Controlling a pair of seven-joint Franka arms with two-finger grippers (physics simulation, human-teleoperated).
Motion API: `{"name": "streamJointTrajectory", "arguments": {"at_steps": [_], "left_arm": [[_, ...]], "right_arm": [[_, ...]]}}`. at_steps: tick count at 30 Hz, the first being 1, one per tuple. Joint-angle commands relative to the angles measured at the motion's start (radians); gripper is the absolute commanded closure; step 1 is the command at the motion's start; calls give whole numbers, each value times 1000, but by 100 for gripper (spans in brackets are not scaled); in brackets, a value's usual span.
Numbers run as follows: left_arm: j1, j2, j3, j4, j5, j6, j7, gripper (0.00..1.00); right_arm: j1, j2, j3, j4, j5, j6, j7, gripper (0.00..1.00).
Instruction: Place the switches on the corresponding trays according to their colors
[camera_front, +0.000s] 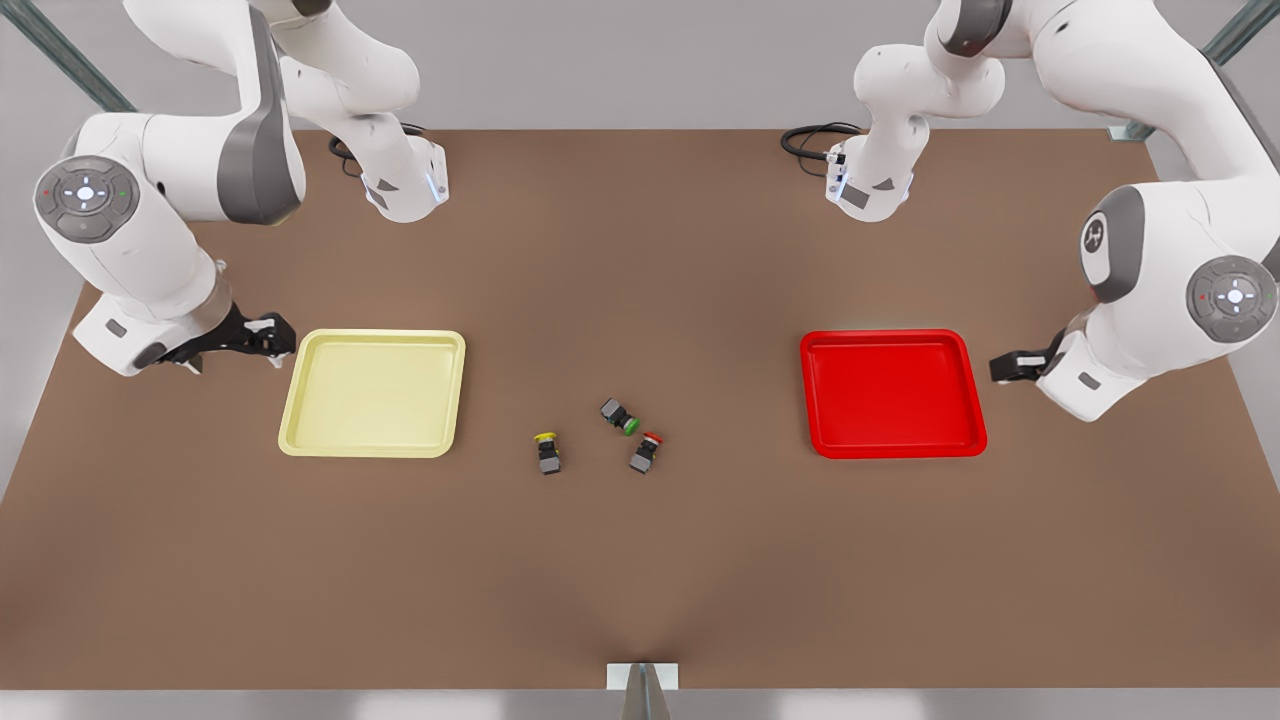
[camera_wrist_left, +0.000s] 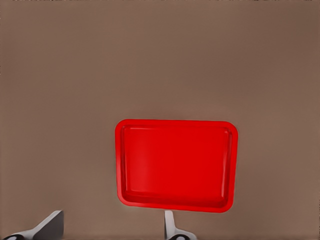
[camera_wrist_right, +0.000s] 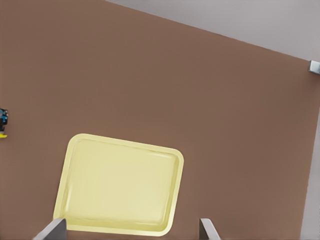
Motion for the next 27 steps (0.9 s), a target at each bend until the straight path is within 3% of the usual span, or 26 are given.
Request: {"name": "streamJointTrajectory", "arguments": {"at_steps": [1, 3, 4, 9, 12, 19, 27], "left_arm": [[-1, 0, 0, 1, 1, 0, 1, 0], [-6, 0, -11, -1, -5, 1, -1, 0], [-9, 3, -31, -1, -11, 1, -7, 0], [-47, 38, -120, -1, -8, 12, -18, 0], [-90, 101, -123, -1, -10, 80, -90, 0], [-110, 250, -124, 91, -19, 116, -79, 0], [-144, 282, -156, 80, -22, 178, -90, 0]], "right_arm": [[1, 0, 0, 0, 0, 0, 0, 0], [69, 57, 2, 26, 11, 8, 9, 0], [194, 153, 2, 53, 9, 11, 9, 0], [445, 431, -8, 69, 112, 386, 199, 0], [468, 491, -9, 66, 115, 453, 316, 0], [404, 514, -20, 7, 115, 545, 213, 0], [407, 584, -23, 20, 189, 548, 227, 0]]}}
